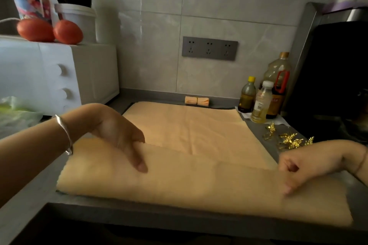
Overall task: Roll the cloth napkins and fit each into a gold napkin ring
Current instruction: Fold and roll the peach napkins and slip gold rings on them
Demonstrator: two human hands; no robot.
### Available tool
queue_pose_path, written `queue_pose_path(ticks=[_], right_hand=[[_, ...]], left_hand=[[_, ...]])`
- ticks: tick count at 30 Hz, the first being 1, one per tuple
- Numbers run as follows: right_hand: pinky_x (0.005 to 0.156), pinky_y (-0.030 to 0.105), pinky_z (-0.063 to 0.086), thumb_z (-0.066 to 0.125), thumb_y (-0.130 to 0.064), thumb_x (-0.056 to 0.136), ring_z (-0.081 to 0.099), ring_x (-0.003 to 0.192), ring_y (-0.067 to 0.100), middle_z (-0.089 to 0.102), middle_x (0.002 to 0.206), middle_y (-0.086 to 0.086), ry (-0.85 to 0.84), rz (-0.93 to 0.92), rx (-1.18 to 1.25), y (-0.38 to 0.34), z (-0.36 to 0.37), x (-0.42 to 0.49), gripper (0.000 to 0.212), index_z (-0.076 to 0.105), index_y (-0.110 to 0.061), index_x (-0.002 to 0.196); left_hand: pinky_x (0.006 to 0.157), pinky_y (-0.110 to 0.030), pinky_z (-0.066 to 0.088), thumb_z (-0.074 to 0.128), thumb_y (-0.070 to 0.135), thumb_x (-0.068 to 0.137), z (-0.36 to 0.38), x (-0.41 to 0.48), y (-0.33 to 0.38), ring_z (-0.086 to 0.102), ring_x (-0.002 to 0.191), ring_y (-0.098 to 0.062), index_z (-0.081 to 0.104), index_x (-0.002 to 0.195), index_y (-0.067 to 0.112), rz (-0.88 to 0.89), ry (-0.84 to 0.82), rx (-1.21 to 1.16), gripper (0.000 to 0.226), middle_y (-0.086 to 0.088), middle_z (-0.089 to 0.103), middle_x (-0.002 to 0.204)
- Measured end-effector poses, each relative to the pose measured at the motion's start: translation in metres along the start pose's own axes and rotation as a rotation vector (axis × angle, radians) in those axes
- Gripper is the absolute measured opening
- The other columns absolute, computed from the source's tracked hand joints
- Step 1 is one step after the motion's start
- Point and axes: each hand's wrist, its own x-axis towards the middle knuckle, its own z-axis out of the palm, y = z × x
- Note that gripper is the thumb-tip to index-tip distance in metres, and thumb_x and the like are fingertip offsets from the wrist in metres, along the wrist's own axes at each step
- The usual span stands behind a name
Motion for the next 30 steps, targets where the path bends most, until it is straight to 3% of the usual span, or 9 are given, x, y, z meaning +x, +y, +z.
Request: queue_pose_path(ticks=[3,6,11,13,15,18,21,24,30], right_hand=[[0.068,0.013,0.045,0.062,-0.034,0.084,0.062,0.072,-0.003,0.067,0.072,-0.017,0.101,-0.02,0.018,0.004,-0.021,0.013,0.013,0.067,-0.03,0.073],[0.067,0.014,0.044,0.056,-0.04,0.088,0.059,0.068,-0.001,0.064,0.072,-0.014,0.291,-0.006,0.036,0.013,-0.046,0.039,0.023,0.066,-0.026,0.072],[0.057,0.025,0.033,0.049,-0.053,0.087,0.037,0.054,0.005,0.041,0.056,-0.012,0.583,-0.02,-0.175,0.036,-0.092,0.106,0.039,0.049,-0.026,0.058],[0.058,0.03,0.038,0.056,-0.045,0.089,0.044,0.054,0.006,0.051,0.056,-0.011,0.723,-0.019,-0.203,0.047,-0.108,0.133,0.036,0.057,-0.026,0.059],[0.067,0.032,0.048,0.062,-0.039,0.087,0.057,0.068,0.008,0.064,0.07,-0.008,0.848,-0.008,-0.184,0.055,-0.12,0.156,0.023,0.067,-0.027,0.068],[0.069,0.026,0.046,0.063,-0.034,0.085,0.058,0.078,0.008,0.066,0.079,-0.007,0.936,-0.012,-0.122,0.06,-0.13,0.182,0.016,0.066,-0.027,0.071],[0.068,0.021,0.043,0.06,-0.03,0.088,0.058,0.082,0.008,0.064,0.083,-0.01,0.993,-0.011,-0.079,0.065,-0.137,0.2,0.016,0.062,-0.031,0.072],[0.072,0.024,0.047,0.059,-0.03,0.089,0.057,0.082,0.007,0.063,0.084,-0.009,1.022,0.006,-0.066,0.07,-0.141,0.213,0.014,0.062,-0.029,0.075],[0.079,0.028,0.05,0.065,-0.027,0.084,0.056,0.085,0.01,0.061,0.086,-0.01,1.074,0.032,-0.047,0.079,-0.148,0.229,0.012,0.06,-0.03,0.073]], left_hand=[[0.084,-0.022,0.051,0.072,0.05,0.072,-0.014,0.017,-0.007,0.067,0.09,-0.008,0.064,0.095,0.03,0.054,0.055,-0.08,0.031,0.011,0.07,0.095],[0.074,-0.015,0.047,0.068,0.051,0.076,-0.025,0.051,-0.02,0.064,0.076,-0.003,0.068,0.084,0.032,0.104,0.23,-0.085,0.021,0.016,0.069,0.081],[0.063,-0.01,0.042,0.066,0.034,0.085,-0.033,0.118,-0.043,0.06,0.08,-0.005,0.07,0.105,0.02,0.141,0.62,-0.135,0.024,0.011,0.066,0.091],[0.066,-0.011,0.044,0.065,0.03,0.086,-0.036,0.144,-0.05,0.06,0.083,-0.008,0.07,0.104,0.018,0.116,0.757,-0.135,0.022,0.005,0.068,0.098],[0.07,-0.016,0.047,0.065,0.03,0.086,-0.04,0.168,-0.054,0.061,0.085,-0.009,0.071,0.102,0.019,0.082,0.873,-0.152,0.02,0.005,0.068,0.1],[0.066,-0.016,0.044,0.066,0.032,0.084,-0.046,0.196,-0.06,0.058,0.085,-0.01,0.07,0.099,0.023,0.013,1.006,-0.212,0.017,0.007,0.064,0.1],[0.072,-0.019,0.048,0.067,0.031,0.084,-0.051,0.22,-0.067,0.057,0.086,-0.009,0.068,0.097,0.027,-0.008,1.034,-0.248,0.014,0.008,0.062,0.102],[0.075,-0.02,0.047,0.067,0.029,0.084,-0.054,0.236,-0.071,0.055,0.087,-0.01,0.065,0.094,0.029,-0.006,1.031,-0.274,0.01,0.008,0.06,0.101],[0.068,-0.016,0.04,0.066,0.023,0.085,-0.056,0.257,-0.075,0.053,0.085,-0.01,0.059,0.083,0.034,0.001,1.049,-0.33,0.013,0.008,0.057,0.097]])
